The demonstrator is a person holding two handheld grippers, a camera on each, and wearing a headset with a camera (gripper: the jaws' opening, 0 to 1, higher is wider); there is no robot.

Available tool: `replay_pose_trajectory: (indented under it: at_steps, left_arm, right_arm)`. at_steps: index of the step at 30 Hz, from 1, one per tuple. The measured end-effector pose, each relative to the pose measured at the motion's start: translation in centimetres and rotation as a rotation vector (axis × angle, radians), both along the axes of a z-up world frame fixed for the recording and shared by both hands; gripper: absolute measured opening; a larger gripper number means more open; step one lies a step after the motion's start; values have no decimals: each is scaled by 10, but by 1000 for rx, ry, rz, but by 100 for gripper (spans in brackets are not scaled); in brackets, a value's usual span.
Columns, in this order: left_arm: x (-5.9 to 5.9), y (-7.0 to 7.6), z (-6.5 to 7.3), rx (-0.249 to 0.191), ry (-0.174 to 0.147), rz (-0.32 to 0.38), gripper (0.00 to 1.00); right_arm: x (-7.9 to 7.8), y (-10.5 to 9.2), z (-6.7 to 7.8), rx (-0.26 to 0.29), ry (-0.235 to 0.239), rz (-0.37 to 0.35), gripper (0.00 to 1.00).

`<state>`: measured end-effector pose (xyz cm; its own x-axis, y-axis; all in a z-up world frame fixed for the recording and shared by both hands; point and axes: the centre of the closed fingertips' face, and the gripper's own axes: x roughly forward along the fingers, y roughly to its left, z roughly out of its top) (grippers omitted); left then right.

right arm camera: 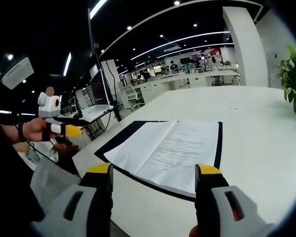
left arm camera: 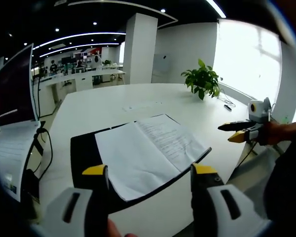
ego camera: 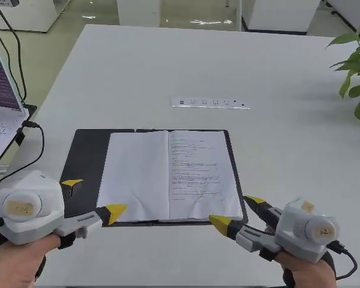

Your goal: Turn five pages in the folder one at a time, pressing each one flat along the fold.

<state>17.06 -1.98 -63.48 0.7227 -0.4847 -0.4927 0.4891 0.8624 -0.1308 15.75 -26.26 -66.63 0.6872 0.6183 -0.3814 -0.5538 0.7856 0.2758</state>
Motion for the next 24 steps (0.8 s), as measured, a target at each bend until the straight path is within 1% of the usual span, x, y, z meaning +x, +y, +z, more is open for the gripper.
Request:
replay_pose_trajectory:
  at_steps: [4, 7, 13, 17, 20, 22, 24]
  left_arm:
    - [0, -3, 0, 1, -4, -5, 68]
    - [0, -5, 0, 3, -2, -6, 68]
    - [0, -11, 1, -2, -5, -18, 70]
    - [-1, -16, 0, 3, 3, -37, 70]
    - [0, -23, -2, 2, 11, -52, 69]
    - [1, -32, -5, -8, 20, -67, 69]
    - [3, -37, -8, -2, 27, -81, 69]
  right_arm:
    - [-2, -2, -2, -14, 11, -3, 72]
    - [-4, -5, -2, -20, 10, -2, 72]
    - [-7, -13, -2, -17, 15, -25, 73]
    - [-8, -16, -2, -7, 19, -41, 74]
    - [-8, -17, -2, 4, 22, -53, 74]
    - [-8, -17, -3, 14, 30, -60, 74]
    - [-8, -16, -3, 11, 31, -62, 74]
